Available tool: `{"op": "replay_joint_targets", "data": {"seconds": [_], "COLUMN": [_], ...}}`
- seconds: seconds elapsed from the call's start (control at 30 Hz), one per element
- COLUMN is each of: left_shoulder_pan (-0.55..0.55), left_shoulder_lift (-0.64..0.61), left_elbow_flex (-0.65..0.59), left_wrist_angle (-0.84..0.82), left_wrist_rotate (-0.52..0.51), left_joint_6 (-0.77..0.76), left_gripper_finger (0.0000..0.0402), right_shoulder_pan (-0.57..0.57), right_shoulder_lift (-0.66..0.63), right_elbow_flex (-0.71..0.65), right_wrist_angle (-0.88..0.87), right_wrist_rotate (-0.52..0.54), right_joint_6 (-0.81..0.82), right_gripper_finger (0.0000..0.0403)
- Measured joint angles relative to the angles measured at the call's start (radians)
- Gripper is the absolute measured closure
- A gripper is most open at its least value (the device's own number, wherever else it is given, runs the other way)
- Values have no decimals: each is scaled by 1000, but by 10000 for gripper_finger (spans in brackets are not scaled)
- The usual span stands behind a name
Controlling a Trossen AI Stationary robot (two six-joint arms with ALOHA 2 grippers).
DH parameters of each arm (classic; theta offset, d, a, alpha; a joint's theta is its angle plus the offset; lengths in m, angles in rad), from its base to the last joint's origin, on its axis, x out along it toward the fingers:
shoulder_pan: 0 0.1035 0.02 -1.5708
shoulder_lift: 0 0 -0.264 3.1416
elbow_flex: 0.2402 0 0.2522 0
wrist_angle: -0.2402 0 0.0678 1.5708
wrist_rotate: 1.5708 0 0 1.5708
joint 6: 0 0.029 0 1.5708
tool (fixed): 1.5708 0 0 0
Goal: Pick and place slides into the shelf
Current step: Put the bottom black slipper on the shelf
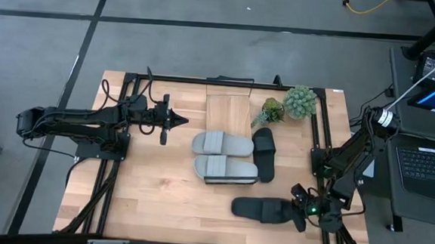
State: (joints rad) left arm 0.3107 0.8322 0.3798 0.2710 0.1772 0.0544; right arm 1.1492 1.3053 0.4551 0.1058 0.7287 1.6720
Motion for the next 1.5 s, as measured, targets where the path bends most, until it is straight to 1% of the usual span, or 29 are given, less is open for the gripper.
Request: {"op": "replay_joint_targets", "data": {"seconds": [0.13, 0.3, 0.47, 0.57, 0.8, 0.93, 1.17, 1.23, 1.37, 1.5], "left_shoulder_pan": [0, 0, 0, 0, 0, 0, 0, 0, 0, 0], "left_shoulder_lift": [0, 0, 0, 0, 0, 0, 0, 0, 0, 0], "left_elbow_flex": [0, 0, 0, 0, 0, 0, 0, 0, 0, 0], "left_wrist_angle": [0, 1, 1, 1, 1, 1, 11, 10, 11, 11], "left_wrist_rotate": [0, 0, 0, 0, 0, 0, 0, 0, 0, 0], "left_joint_6": [0, 0, 0, 0, 0, 0, -24, -24, -25, -24], "left_gripper_finger": [401, 401, 401, 401, 401, 401, 401, 401, 401, 401], "right_shoulder_pan": [0, 0, 0, 0, 0, 0, 0, 0, -6, -61], "right_shoulder_lift": [-2, -4, -4, -4, -4, -4, -7, -13, -38, -79], "right_elbow_flex": [8, 11, 11, 11, 11, 11, 11, 11, 11, 11], "right_wrist_angle": [21, 144, 208, 264, 405, 487, 694, 738, 793, 797], "right_wrist_rotate": [22, 86, 149, 205, 334, 359, 362, 385, 485, 501], "right_joint_6": [-70, -222, -368, -498, -907, -1128, -1491, -1587, -1722, -1782], "right_gripper_finger": [391, 391, 391, 391, 392, 392, 392, 392, 392, 392]}}
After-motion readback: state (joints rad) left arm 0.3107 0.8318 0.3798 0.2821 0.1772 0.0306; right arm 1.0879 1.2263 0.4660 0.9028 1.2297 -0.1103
